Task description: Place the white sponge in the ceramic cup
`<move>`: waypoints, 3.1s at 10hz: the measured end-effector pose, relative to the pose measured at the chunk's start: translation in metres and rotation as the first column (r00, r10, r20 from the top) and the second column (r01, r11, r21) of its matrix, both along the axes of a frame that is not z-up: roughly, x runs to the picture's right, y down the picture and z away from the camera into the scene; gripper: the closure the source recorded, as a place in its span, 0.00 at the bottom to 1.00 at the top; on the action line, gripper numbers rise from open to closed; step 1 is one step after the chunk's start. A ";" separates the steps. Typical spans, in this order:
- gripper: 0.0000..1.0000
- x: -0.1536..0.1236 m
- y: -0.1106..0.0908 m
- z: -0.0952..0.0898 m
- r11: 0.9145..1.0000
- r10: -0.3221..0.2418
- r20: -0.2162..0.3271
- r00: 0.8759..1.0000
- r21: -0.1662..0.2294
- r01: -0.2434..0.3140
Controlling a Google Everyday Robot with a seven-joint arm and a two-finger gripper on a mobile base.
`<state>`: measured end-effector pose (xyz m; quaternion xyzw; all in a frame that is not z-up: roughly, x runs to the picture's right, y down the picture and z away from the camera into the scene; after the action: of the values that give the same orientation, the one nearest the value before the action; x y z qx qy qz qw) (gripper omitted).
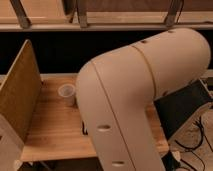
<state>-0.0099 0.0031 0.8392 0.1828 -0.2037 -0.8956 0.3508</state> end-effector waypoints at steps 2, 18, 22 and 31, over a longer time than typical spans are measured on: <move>0.20 -0.020 0.003 0.014 0.999 -0.026 0.023 0.999 -0.031 0.027; 0.21 -0.061 0.036 0.134 0.947 0.066 -0.153 0.986 -0.303 -0.110; 0.55 -0.066 0.042 0.133 0.928 0.092 -0.147 0.985 -0.347 -0.138; 1.00 -0.057 0.003 0.119 0.944 0.163 -0.099 0.982 -0.274 -0.184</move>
<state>-0.0673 0.0060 0.9584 0.1146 -0.2990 -0.8293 0.4579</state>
